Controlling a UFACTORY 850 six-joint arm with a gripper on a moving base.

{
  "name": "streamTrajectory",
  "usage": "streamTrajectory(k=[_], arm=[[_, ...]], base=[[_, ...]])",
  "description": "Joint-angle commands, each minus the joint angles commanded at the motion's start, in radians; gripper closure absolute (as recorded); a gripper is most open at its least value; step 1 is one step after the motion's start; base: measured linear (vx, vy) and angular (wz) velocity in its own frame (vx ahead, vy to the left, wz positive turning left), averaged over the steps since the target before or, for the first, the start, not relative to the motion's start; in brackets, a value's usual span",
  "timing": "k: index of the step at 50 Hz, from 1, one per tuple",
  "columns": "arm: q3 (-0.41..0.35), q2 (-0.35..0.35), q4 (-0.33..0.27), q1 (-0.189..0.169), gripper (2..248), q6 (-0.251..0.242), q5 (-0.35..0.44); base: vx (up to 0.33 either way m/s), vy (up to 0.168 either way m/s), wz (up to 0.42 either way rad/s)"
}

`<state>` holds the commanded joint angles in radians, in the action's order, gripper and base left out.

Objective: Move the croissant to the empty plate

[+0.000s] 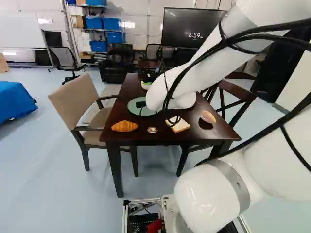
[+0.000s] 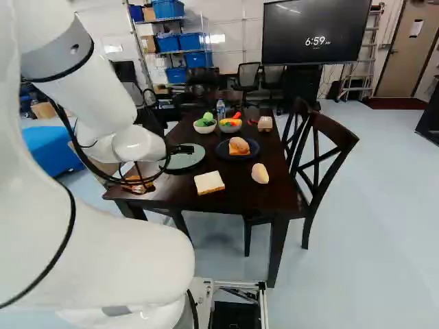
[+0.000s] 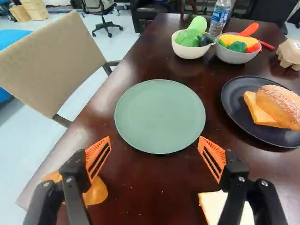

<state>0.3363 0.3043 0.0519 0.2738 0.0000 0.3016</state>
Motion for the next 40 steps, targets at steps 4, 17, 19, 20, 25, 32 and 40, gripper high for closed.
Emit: streamTrajectory(k=[4,17,19,20,25,32,40], arm=[[0.004,0.007,0.005,0.009,3,0.0,-0.025],[0.02,0.027,0.02,0.036,3,0.0,-0.106],[0.024,0.027,0.023,0.041,3,0.0,-0.119],[0.026,0.027,0.024,0.042,3,0.0,-0.124],[0.037,0.027,0.029,0.052,3,0.0,-0.152],[0.052,0.027,0.035,0.065,3,0.0,-0.189],[0.071,0.027,0.041,0.08,3,0.0,-0.229]], base=[[0.0,0.0,0.0],[0.0,0.0,0.0],[0.0,0.0,0.0],[0.0,0.0,0.0],[0.0,0.0,0.0],[0.0,0.0,0.0],[0.0,0.0,0.0]])
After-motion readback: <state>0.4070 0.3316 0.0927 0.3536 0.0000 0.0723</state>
